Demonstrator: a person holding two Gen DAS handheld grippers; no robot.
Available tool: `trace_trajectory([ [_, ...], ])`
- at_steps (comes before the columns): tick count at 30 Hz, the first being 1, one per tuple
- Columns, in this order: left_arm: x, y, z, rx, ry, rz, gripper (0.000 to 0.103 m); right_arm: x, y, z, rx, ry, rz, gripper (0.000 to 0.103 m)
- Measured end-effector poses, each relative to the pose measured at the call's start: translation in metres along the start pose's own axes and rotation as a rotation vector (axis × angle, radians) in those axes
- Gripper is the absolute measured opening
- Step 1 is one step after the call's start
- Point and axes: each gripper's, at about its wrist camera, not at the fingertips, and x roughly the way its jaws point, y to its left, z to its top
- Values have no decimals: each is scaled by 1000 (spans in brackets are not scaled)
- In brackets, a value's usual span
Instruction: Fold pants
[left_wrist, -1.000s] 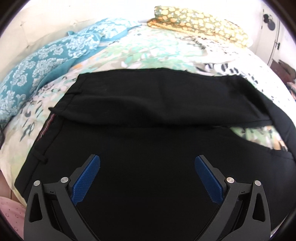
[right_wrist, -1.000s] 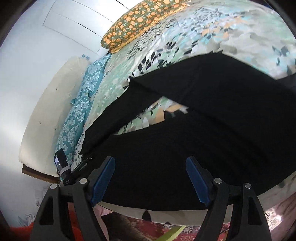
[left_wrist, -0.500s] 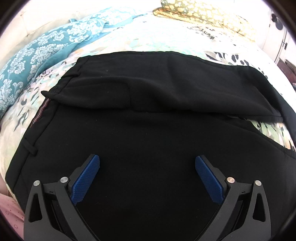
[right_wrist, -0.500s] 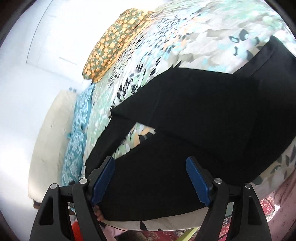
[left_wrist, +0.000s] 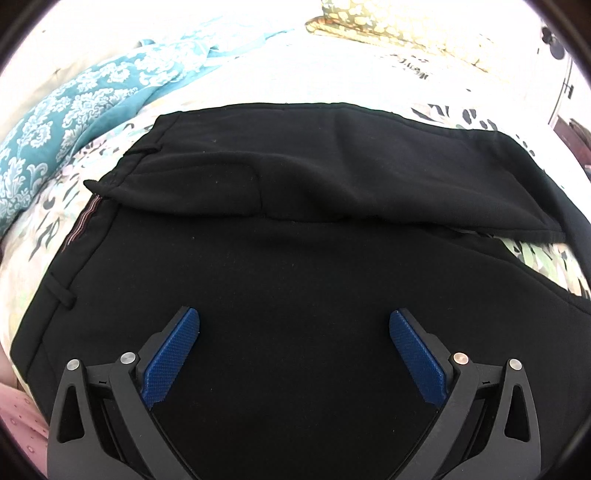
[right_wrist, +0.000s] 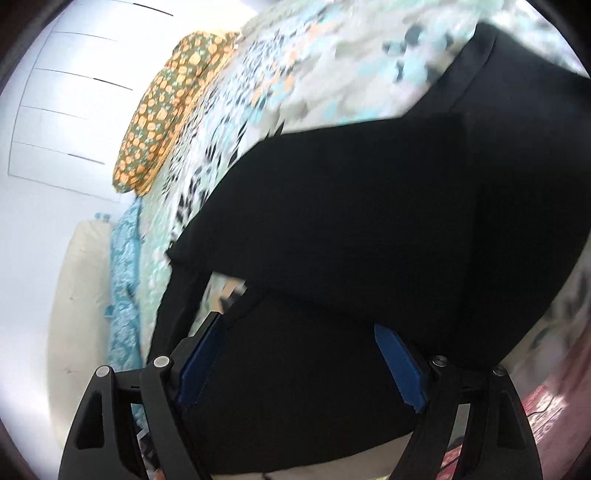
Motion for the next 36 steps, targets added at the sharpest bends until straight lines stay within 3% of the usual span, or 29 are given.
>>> trace_trajectory([
  [8,1,0,0,1,-6,2,103,0,-14,13,173,-98,-11,82],
  [17,1,-1,-1,1,-8,5,103,-7,-41,37,249,-176,-42,82],
  [19,1,-1,-1,1,-7,5,103,-20,-48,42,217,-167,-87,68],
  [20,1,-1,-1,1,-7,4,103,-19,-48,45,190,-153,-127,36],
  [21,1,-1,-1,1,-7,5,103,-17,-49,47,176,-130,-135,15],
  [25,1,-1,0,-1,-4,2,103,-34,-30,52,77,-131,-90,14],
  [31,-5,-8,15,34,83,-11,102,-117,39,62,-208,-217,58,12],
  [34,-26,-22,45,45,41,-105,102,-151,60,65,-297,-245,112,12],
  [36,-36,-26,70,-8,22,-204,102,-168,71,65,-328,-245,153,12],
])
